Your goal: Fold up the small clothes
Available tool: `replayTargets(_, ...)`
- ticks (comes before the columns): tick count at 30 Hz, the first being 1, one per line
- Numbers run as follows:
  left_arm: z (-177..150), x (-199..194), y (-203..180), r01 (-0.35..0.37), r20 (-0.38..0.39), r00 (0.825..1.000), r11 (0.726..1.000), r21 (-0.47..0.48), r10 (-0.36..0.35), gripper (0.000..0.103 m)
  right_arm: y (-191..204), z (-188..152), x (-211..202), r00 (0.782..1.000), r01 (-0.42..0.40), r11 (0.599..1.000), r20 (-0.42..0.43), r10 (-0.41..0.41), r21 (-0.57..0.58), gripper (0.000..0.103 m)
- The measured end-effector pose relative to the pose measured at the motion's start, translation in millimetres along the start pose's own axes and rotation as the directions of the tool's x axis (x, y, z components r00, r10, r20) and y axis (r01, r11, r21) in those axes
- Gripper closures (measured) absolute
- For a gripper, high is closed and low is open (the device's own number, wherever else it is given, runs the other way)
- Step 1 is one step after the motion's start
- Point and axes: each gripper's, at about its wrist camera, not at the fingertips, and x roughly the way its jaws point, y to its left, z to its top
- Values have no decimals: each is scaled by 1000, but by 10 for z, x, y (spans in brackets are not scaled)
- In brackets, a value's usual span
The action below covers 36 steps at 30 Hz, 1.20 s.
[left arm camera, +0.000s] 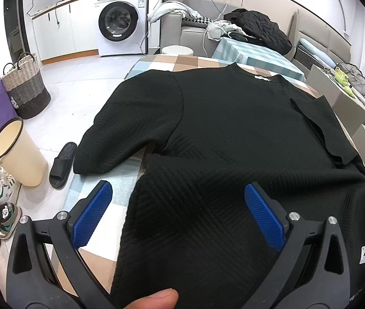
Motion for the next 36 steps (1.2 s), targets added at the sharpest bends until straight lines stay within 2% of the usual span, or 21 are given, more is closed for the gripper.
replayTargets(1,-12,-6,36,-3,2,1000,1000,-3,3,1,19,-2,-41,1000,4,1000,9,-3,-5,58)
replayTargets(2,-12,-14,56,-7,3,1000,1000,-7,7,1,43,-2,-96,1000,11,1000,25,-11,-11,54)
replayTargets(6,-13,-41,210,-9,4,1000,999,-53,10,1,133,-9,-299,998,-15,999,65,17,-30,45)
replayTargets(8,-3,-45,324,-12,0,1000,996,-88,12,1,202,-45,-383,995,-45,998,82,48,-35,34)
replayTargets(10,1,-61,463,-11,2,1000,992,-126,11,4,300,-88,-450,992,-94,995,83,97,-45,30)
replayTargets(13,-7,-73,684,1,2,1000,983,-182,-1,15,467,-132,-496,985,-159,985,58,163,-65,28)
replayTargets(19,-33,-9,1082,76,1,997,948,-309,-80,36,725,-260,-463,978,-207,972,15,210,-109,27)
replayTargets(20,-32,26,1135,93,-3,995,937,-336,-99,41,744,-262,-436,978,-208,972,9,210,-111,27)
replayTargets(26,-81,346,1436,154,-43,978,847,-508,-204,41,805,-279,-365,978,-209,972,-10,209,-107,27)
replayTargets(29,-107,434,1522,90,-53,989,846,-526,-138,41,806,-268,-346,979,-206,972,-11,206,-110,27)
replayTargets(34,-72,540,1614,54,-27,996,855,-515,-80,41,813,-250,-304,980,-199,974,-16,198,-111,27)
replayTargets(36,2,602,1617,31,-30,998,862,-506,-54,51,804,-256,-282,980,-198,974,-20,197,-108,27)
